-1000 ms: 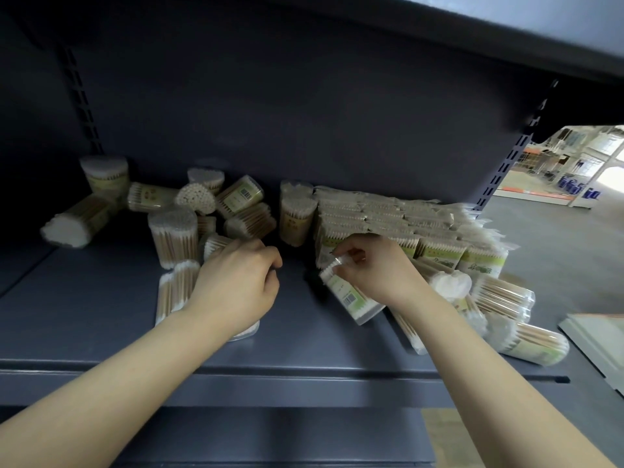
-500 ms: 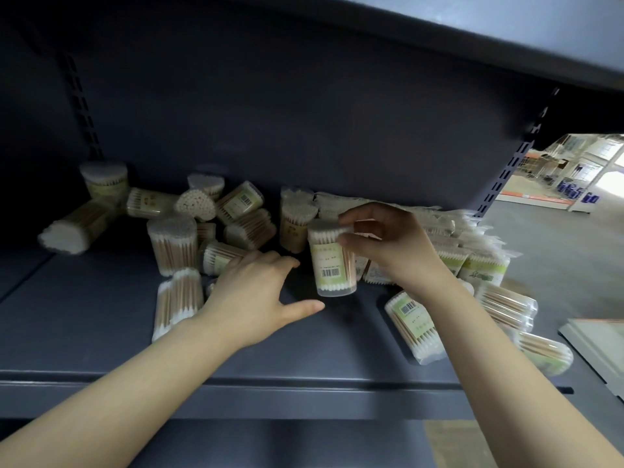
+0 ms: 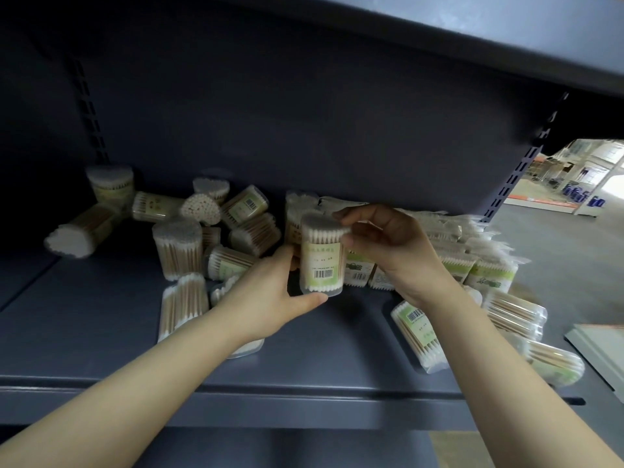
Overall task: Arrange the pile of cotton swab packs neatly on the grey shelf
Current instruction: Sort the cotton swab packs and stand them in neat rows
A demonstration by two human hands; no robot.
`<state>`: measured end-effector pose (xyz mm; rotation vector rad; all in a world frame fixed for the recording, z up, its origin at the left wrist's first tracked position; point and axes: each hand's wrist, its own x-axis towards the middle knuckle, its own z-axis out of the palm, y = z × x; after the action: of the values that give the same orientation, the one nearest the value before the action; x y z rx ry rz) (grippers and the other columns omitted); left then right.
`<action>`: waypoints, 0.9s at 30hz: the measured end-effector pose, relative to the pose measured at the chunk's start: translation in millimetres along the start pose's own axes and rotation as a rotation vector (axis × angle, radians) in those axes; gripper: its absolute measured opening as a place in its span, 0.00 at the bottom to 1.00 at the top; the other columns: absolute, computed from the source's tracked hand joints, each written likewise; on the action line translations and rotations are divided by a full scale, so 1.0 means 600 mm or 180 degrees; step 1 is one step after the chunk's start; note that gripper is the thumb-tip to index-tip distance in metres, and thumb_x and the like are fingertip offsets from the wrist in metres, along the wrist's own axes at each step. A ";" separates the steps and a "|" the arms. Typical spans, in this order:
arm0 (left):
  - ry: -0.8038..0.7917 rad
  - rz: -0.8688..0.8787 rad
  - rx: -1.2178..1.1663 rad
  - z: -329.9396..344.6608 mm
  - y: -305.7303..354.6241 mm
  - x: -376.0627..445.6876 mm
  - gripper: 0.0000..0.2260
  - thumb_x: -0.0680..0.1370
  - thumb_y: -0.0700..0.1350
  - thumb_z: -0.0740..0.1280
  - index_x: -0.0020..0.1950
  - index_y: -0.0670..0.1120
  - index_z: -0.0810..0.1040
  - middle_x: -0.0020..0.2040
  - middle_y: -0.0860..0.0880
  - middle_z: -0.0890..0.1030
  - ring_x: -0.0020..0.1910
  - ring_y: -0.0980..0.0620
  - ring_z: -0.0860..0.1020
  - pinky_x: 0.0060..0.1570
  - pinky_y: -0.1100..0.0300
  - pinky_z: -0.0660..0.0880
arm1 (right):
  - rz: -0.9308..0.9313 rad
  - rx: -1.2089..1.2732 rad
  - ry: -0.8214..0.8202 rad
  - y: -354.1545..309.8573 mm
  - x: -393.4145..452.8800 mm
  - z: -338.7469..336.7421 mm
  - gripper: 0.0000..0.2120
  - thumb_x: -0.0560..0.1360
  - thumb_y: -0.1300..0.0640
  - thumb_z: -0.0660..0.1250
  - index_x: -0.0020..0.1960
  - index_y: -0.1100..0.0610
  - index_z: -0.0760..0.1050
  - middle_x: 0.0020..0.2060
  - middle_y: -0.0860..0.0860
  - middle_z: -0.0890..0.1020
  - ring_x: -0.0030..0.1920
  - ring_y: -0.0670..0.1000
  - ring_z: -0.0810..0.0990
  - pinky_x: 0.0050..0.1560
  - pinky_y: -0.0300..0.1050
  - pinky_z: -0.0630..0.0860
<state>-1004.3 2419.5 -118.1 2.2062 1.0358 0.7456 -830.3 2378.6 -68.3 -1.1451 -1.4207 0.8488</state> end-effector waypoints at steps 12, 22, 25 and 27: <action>0.0367 -0.0288 0.0095 -0.002 0.010 -0.010 0.26 0.65 0.61 0.73 0.56 0.51 0.70 0.44 0.58 0.77 0.46 0.56 0.77 0.46 0.53 0.76 | 0.0072 -0.0578 0.0376 0.018 0.011 -0.001 0.08 0.73 0.67 0.66 0.46 0.55 0.78 0.42 0.47 0.82 0.43 0.41 0.80 0.48 0.33 0.76; 0.0494 -0.0499 0.0427 0.001 0.011 -0.014 0.32 0.62 0.65 0.72 0.59 0.50 0.67 0.47 0.54 0.78 0.47 0.52 0.78 0.44 0.51 0.76 | 0.0054 -0.0844 0.0319 0.029 0.016 0.007 0.14 0.73 0.70 0.65 0.42 0.51 0.77 0.39 0.43 0.80 0.39 0.35 0.79 0.44 0.28 0.74; 0.0480 -0.0492 0.0428 0.002 0.007 -0.012 0.32 0.62 0.65 0.72 0.59 0.51 0.67 0.48 0.54 0.78 0.48 0.51 0.78 0.44 0.51 0.76 | 0.0062 -0.0846 0.0298 0.029 0.017 0.008 0.15 0.73 0.70 0.65 0.41 0.49 0.77 0.39 0.42 0.80 0.39 0.35 0.79 0.44 0.28 0.74; 0.0463 -0.0472 0.0407 0.003 0.003 -0.009 0.32 0.63 0.64 0.72 0.60 0.50 0.66 0.50 0.53 0.79 0.50 0.51 0.78 0.45 0.51 0.76 | 0.0054 -0.0857 0.0301 0.027 0.017 0.008 0.15 0.73 0.70 0.65 0.42 0.50 0.77 0.40 0.42 0.80 0.39 0.34 0.79 0.43 0.28 0.74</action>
<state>-1005.1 2413.4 -119.2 2.1774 1.3375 0.8017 -831.7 2393.3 -81.4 -1.3830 -1.4787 0.6180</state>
